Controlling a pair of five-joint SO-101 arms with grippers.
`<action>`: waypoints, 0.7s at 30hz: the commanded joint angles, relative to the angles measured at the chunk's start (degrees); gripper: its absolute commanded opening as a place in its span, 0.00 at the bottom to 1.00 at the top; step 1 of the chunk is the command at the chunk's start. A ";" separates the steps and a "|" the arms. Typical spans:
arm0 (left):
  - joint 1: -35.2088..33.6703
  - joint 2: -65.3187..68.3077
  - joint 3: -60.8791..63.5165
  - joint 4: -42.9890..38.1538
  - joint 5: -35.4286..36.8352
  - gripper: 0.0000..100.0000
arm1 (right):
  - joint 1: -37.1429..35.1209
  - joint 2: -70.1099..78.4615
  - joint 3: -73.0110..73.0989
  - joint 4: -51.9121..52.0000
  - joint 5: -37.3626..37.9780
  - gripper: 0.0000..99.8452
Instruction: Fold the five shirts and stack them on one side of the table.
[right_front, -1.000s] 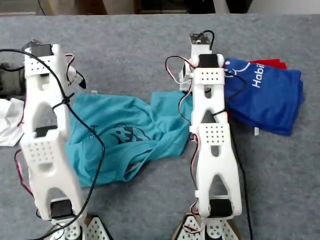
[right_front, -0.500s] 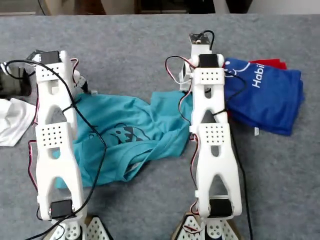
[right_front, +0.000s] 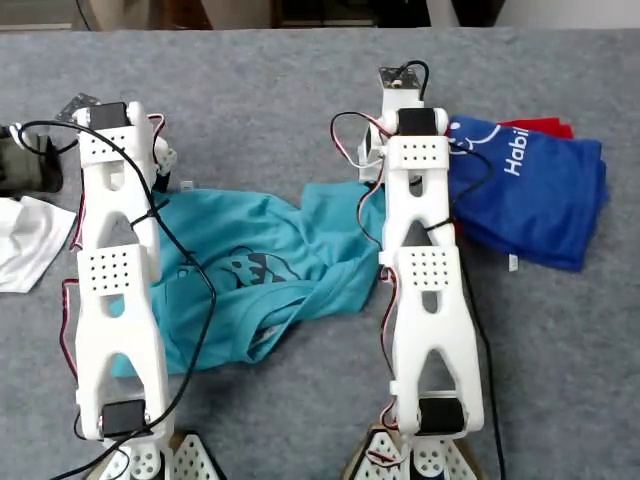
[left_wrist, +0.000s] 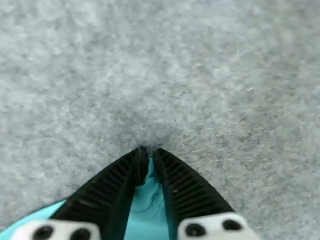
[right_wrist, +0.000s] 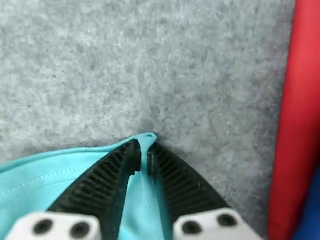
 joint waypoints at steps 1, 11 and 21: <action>0.09 0.13 0.53 0.70 0.35 0.02 | 0.48 0.13 -0.92 0.53 -0.44 0.00; -0.70 -7.52 0.35 1.67 -0.35 0.02 | 0.66 0.04 -0.92 0.44 -0.35 0.00; -4.66 -29.14 8.18 1.76 -7.03 0.02 | -0.13 -7.34 -1.01 -0.26 -0.70 0.00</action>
